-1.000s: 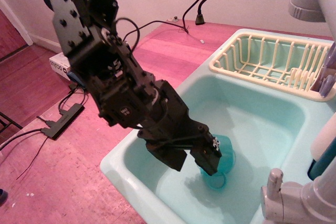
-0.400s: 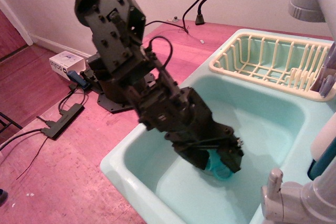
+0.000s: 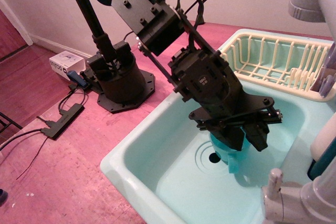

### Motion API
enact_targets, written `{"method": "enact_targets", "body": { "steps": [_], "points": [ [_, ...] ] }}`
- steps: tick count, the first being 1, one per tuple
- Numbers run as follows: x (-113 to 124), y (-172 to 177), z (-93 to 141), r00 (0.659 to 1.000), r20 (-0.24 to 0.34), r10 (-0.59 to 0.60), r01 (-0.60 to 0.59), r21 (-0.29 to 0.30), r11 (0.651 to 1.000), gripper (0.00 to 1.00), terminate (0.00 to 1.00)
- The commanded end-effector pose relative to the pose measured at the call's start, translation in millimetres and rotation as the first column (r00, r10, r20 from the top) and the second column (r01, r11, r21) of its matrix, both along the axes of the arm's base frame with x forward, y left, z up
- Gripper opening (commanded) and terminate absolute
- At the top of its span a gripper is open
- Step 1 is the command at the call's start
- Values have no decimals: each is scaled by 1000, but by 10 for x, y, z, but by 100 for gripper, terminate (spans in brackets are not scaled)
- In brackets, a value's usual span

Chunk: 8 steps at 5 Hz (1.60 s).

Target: Flip cup upright

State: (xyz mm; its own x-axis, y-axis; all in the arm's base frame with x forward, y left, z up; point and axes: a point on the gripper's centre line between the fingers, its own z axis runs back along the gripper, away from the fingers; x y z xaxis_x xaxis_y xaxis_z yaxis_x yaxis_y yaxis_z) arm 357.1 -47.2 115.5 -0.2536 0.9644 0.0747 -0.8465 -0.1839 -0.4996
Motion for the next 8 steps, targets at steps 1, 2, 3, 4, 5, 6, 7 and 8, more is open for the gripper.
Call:
{"method": "enact_targets", "body": {
  "steps": [1,2,3,4,5,6,7,8],
  "points": [
    [103,55,329,998,60,11,-10,-4,1000,0,0],
    [143,55,282,999,41,-16,17,-27,999,100,0],
    [73,24,280,998,67,6,-4,-34,999,100,0],
    [90,104,557,998,34,-53,53,-11,999,100,0],
    [45,138,879,995,-1,-103,103,9,995,100,0],
    [45,138,879,995,-1,-103,103,9,995,100,0],
    [45,138,879,995,-1,-103,103,9,995,100,0],
    [45,138,879,995,-1,-103,103,9,995,100,0]
  ]
}}
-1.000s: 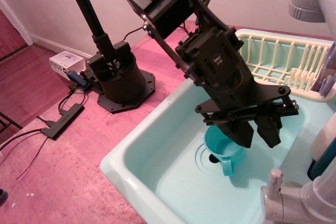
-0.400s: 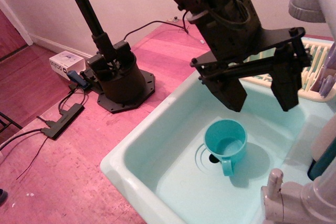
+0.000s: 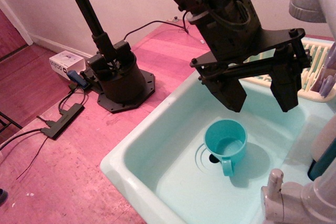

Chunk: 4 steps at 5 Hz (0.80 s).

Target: Flip cup upright

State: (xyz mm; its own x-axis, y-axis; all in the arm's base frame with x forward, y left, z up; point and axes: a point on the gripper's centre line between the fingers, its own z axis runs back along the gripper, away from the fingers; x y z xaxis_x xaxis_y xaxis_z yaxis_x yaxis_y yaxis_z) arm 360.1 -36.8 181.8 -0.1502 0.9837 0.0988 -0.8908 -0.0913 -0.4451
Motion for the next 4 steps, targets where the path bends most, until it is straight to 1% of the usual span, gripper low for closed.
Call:
{"method": "enact_targets", "body": {
  "steps": [1,3,4],
  "points": [
    [15,34,217,998,64,-3,3,-5,1000,100,0],
    [15,34,217,998,64,-3,3,-5,1000,100,0],
    [15,34,217,998,64,-3,3,-5,1000,100,100]
  ]
}}
